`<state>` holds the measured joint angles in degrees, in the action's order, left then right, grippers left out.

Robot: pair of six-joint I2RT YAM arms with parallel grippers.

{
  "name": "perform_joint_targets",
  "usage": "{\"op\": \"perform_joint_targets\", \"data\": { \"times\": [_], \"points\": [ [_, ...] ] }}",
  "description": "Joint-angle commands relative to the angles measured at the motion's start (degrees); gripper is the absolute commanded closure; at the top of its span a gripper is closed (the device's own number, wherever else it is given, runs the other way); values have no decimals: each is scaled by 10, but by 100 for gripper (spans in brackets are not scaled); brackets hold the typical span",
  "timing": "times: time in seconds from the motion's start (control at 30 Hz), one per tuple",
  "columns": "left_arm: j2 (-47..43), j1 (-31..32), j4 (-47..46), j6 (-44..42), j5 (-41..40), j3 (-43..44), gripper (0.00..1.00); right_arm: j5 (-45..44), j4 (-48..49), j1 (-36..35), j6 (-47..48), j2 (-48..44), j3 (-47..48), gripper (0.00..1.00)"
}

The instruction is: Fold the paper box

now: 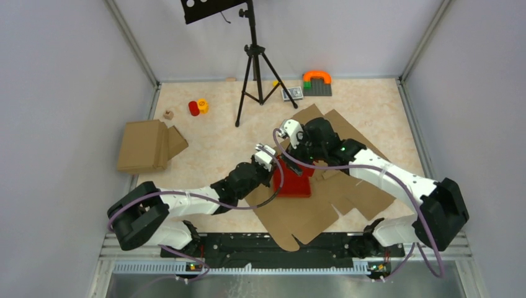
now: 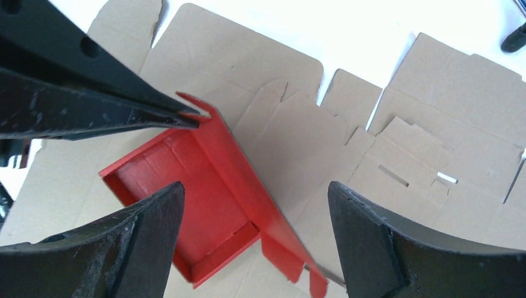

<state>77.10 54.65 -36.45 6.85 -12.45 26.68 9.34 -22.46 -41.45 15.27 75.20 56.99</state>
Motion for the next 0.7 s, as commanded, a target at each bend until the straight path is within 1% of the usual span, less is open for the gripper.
{"op": "perform_joint_targets", "data": {
  "times": [0.0,0.07,0.13,0.17,0.2,0.27,0.37,0.5,0.63,0.67],
  "points": [
    [-10,3,-45,-28,25,-14,100,16,37,3,50,31,36,16],
    [-11,3,-53,-36,29,-20,100,16,26,3,55,54,50,16],
    [-11,3,-59,-37,23,-24,100,20,3,3,57,82,70,22],
    [-12,3,-61,-36,19,-25,99,28,-10,3,57,94,79,29],
    [-14,2,-61,-28,13,-26,97,36,-23,3,57,102,85,38],
    [-16,0,-58,-10,3,-25,91,40,-25,2,46,106,84,53],
    [-22,-6,-25,19,16,-10,84,31,0,-4,29,83,51,68],
    [-45,-16,38,84,55,10,77,-4,37,-26,12,33,6,76],
    [-77,-44,92,177,98,16,68,-28,47,-50,1,-4,-23,82],
    [-88,-60,124,198,109,19,59,-32,48,-57,-1,-14,-29,82]
  ]
}}
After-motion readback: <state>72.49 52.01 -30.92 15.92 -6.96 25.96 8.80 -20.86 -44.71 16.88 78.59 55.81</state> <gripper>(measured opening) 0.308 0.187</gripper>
